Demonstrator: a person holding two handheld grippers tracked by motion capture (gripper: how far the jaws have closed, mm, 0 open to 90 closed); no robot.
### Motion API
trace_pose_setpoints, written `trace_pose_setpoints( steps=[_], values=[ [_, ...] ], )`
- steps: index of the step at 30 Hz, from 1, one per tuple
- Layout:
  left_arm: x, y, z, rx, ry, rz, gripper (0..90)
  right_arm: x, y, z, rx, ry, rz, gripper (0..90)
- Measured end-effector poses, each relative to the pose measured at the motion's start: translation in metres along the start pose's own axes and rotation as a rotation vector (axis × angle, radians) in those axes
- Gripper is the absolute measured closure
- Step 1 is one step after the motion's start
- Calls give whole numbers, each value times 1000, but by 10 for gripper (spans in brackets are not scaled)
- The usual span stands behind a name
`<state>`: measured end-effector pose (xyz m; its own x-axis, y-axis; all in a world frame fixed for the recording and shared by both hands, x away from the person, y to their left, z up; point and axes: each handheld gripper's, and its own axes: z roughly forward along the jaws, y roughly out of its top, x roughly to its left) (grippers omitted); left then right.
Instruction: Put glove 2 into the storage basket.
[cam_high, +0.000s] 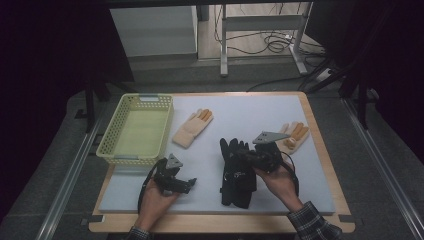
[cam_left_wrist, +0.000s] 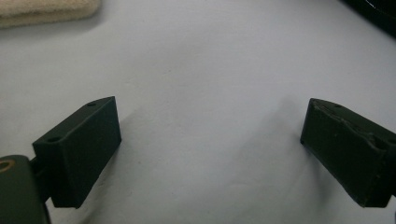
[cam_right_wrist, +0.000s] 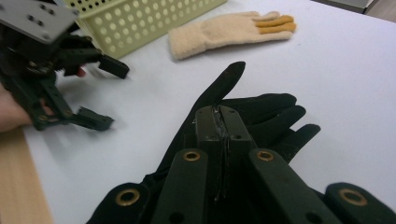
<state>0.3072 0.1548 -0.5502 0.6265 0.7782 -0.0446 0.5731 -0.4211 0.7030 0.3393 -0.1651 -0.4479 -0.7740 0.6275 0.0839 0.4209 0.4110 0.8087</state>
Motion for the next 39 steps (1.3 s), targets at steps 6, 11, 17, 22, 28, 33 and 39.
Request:
trace_pose_setpoints(
  steps=[6,11,17,22,28,33,39],
  values=[
    [0,0,0,0,-1,2,51,21,-16,-5,-56,-44,76,876],
    [0,0,0,2,0,3,51,20,-35,8,-48,-108,96,848],
    [0,0,0,3,-1,3,51,6,-44,11,11,-77,63,631],
    [0,0,0,1,0,1,51,4,-32,12,75,-29,-48,575],
    [0,0,0,3,0,4,51,2,-42,51,236,-36,-129,739],
    [0,0,0,1,1,1,51,7,-37,47,210,-55,-65,874],
    [0,0,0,1,1,1,51,15,-26,25,62,-41,56,874]
  ],
)
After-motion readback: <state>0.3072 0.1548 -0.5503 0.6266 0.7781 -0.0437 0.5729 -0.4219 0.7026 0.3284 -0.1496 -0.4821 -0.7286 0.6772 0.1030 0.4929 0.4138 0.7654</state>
